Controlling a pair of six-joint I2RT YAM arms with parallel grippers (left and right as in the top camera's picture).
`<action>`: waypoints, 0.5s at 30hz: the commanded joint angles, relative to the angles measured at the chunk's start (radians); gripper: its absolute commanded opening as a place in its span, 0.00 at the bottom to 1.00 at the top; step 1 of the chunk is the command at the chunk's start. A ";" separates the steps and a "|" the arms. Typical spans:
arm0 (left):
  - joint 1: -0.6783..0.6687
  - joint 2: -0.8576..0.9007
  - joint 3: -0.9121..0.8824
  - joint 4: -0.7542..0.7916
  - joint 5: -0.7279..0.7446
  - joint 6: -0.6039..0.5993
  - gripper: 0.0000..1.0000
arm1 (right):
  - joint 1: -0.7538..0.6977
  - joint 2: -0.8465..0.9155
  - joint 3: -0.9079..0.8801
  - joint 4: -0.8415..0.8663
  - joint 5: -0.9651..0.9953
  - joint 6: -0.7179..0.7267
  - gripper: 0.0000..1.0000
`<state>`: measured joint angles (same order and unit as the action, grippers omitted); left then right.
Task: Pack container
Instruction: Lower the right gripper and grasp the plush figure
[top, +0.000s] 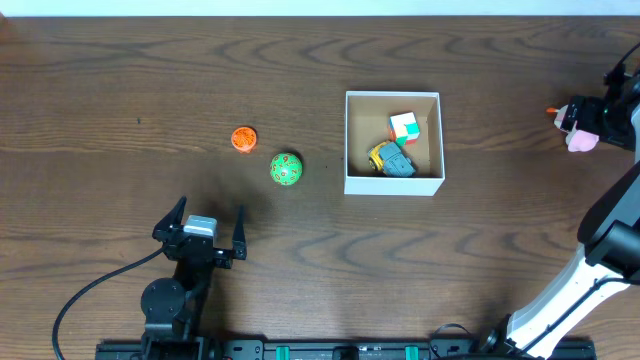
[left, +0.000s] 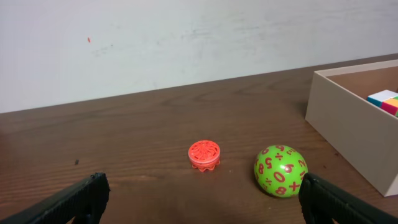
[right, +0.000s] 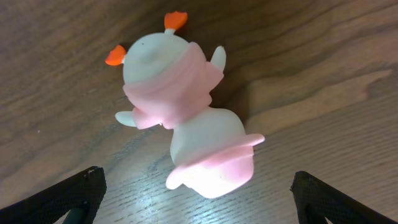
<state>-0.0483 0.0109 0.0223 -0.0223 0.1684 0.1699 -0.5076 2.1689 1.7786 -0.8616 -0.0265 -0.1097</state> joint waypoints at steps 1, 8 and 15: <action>0.003 -0.005 -0.018 -0.034 0.007 0.009 0.98 | -0.006 0.051 -0.008 0.005 0.004 0.003 0.98; 0.003 -0.005 -0.018 -0.033 0.007 0.009 0.98 | -0.008 0.082 -0.008 0.018 0.014 0.004 0.89; 0.003 -0.005 -0.018 -0.033 0.007 0.009 0.98 | -0.008 0.083 -0.008 0.024 0.016 0.004 0.65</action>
<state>-0.0483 0.0109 0.0223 -0.0223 0.1684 0.1699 -0.5076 2.2395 1.7763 -0.8398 -0.0185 -0.1120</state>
